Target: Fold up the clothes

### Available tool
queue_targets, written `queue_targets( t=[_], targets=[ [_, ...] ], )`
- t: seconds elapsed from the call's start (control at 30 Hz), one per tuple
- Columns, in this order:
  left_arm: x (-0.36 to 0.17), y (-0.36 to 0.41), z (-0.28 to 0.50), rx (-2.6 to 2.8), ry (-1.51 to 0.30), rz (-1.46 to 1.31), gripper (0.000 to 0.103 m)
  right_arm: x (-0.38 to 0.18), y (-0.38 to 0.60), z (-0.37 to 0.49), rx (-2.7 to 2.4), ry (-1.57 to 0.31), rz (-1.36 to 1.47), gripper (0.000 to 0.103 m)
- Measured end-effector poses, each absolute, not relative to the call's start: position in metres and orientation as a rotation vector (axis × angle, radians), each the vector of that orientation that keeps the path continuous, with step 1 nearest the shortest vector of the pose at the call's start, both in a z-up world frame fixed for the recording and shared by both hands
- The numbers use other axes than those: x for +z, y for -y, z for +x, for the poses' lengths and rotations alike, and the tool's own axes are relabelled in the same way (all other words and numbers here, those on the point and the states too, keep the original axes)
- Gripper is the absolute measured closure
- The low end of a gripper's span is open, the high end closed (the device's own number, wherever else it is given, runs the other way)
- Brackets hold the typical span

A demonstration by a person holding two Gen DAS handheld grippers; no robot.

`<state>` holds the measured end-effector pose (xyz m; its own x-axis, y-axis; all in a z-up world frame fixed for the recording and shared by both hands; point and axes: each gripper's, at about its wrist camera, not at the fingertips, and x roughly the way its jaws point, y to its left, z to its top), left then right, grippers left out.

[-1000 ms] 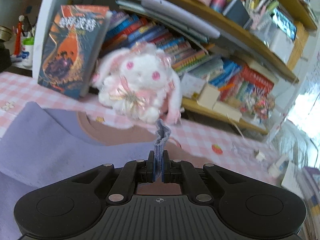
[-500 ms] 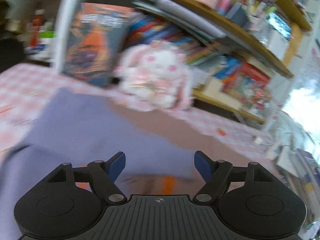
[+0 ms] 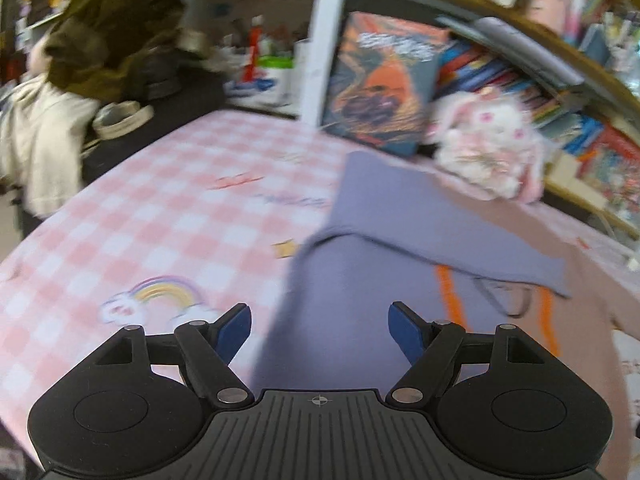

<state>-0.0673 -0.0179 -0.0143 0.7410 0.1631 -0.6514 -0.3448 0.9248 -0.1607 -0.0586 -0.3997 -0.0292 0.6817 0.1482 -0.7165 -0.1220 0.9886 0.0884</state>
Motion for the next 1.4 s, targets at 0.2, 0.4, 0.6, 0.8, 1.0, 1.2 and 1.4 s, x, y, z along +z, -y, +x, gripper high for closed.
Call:
queue_targets(
  t=[0.2, 0.4, 0.6, 0.8, 1.0, 1.2, 1.4],
  targets=[
    [-0.024, -0.001, -0.065, 0.25, -0.729, -0.305, 0.026, -0.031, 0.383, -0.07, 0.129, -0.845, 0.057, 0.004],
    [-0.033, -0.017, -0.062, 0.226, -0.783, -0.33, 0.026, -0.033, 0.367, -0.077, 0.089, -0.869, 0.074, 0.016],
    [-0.036, -0.02, -0.061, 0.172, -0.797, -0.342, 0.028, -0.038, 0.361, -0.076, 0.036, -0.906, 0.117, 0.037],
    [-0.035, -0.022, -0.052, 0.089, -0.828, -0.364, 0.086, -0.037, 0.351, -0.072, 0.034, -0.907, 0.12, 0.066],
    [-0.038, -0.035, -0.057, 0.086, -0.806, -0.4, 0.1, -0.036, 0.339, -0.065, 0.07, -0.907, 0.116, 0.09],
    [-0.038, -0.056, -0.061, 0.129, -0.784, -0.441, 0.1, -0.037, 0.325, -0.057, 0.105, -0.899, 0.08, 0.09],
    [-0.041, -0.069, -0.059, 0.156, -0.781, -0.449, 0.1, -0.038, 0.31, -0.049, 0.152, -0.882, 0.026, 0.091]
  ],
)
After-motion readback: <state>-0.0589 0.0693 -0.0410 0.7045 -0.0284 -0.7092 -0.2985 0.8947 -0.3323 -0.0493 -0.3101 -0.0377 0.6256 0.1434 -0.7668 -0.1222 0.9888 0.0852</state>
